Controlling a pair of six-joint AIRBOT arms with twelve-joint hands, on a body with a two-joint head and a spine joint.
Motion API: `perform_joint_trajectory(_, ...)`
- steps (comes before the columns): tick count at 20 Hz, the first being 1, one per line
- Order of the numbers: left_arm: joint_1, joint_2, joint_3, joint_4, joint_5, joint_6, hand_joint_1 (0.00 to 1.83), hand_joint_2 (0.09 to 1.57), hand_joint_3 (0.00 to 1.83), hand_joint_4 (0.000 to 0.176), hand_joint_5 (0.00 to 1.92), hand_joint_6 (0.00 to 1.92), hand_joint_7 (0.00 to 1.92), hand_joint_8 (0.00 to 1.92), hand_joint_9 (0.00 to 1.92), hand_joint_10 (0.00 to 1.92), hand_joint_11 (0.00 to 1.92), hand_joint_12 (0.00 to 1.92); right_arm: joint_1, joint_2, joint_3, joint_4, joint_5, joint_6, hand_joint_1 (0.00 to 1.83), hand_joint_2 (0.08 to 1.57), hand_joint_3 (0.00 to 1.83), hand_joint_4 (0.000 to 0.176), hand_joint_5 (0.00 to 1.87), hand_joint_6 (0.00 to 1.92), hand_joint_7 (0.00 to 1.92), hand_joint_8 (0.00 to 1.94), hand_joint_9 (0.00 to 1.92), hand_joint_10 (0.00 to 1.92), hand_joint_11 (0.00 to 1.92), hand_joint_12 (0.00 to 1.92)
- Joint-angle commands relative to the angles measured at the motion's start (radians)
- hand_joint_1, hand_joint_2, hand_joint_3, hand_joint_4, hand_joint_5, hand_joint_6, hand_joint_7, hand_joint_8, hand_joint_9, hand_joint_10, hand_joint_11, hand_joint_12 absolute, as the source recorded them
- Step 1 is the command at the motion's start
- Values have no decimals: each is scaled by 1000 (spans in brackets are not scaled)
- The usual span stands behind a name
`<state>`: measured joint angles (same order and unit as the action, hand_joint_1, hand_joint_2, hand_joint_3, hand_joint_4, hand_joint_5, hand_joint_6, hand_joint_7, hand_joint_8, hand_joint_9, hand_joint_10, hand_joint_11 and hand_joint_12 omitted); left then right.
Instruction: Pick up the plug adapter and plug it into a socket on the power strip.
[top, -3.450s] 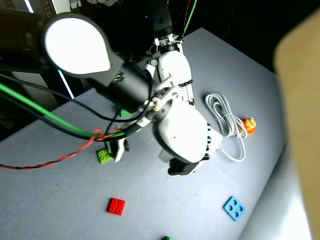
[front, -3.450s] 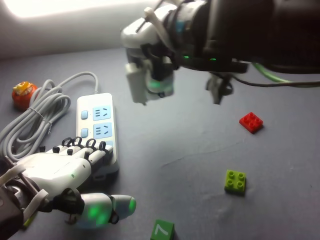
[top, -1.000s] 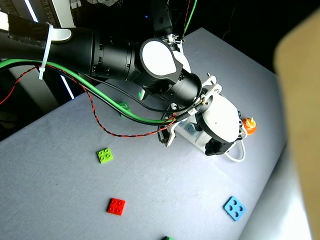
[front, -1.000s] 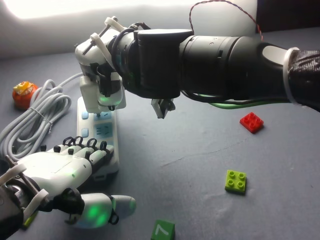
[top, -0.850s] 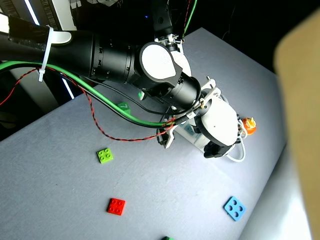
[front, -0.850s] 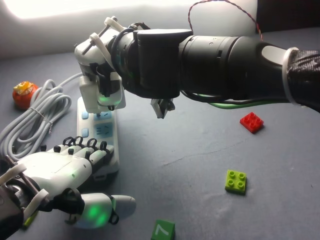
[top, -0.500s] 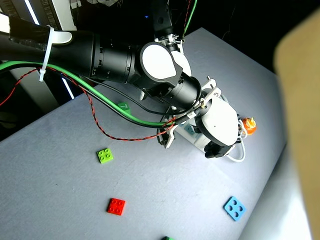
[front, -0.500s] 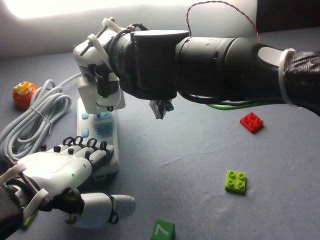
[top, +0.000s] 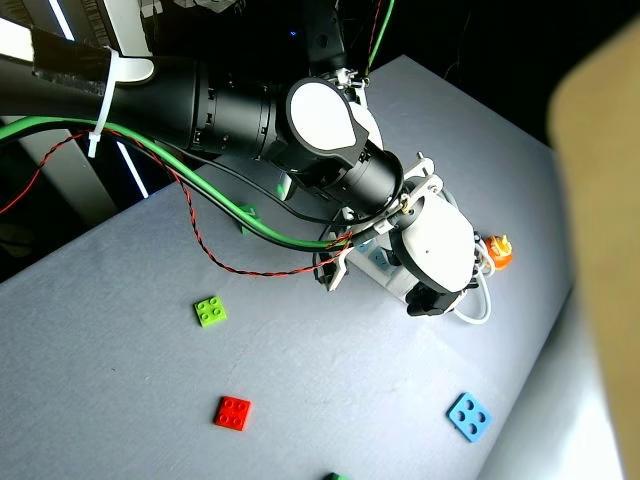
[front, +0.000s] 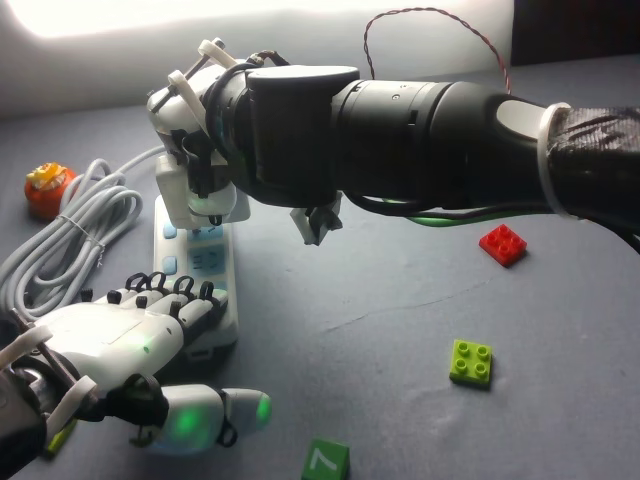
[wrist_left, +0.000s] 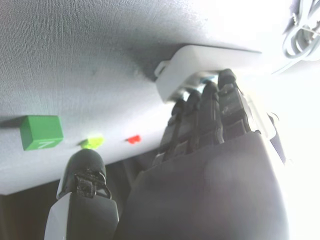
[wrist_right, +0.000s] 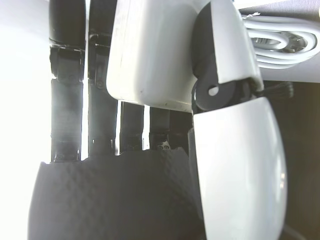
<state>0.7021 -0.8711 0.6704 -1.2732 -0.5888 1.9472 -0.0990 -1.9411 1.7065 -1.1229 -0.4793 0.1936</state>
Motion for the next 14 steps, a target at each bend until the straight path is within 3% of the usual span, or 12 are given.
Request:
perform_joint_trajectory(1,-2,-14,2,4,29,-6,0,1162,2,0,16,6,36,5,28,5,13,8,6,-6,2,-34,33,5,1250,1062,0,0,998,934,1224,597,1276,1,976,673)
perform_joint_trajectory(7,-1,-14,0,4,29,-7,0,1153,0,0,21,4,48,6,33,4,17,12,-1,-31,10,-34,35,-22,1247,1060,2,1,1019,922,1209,601,1292,3,981,685)
perform_joint_trajectory(14,-1,-14,-1,4,32,-7,0,1153,0,0,20,7,44,10,39,13,23,11,-20,-59,27,-33,43,-26,1240,1069,0,21,1033,922,1156,673,1274,0,965,693)
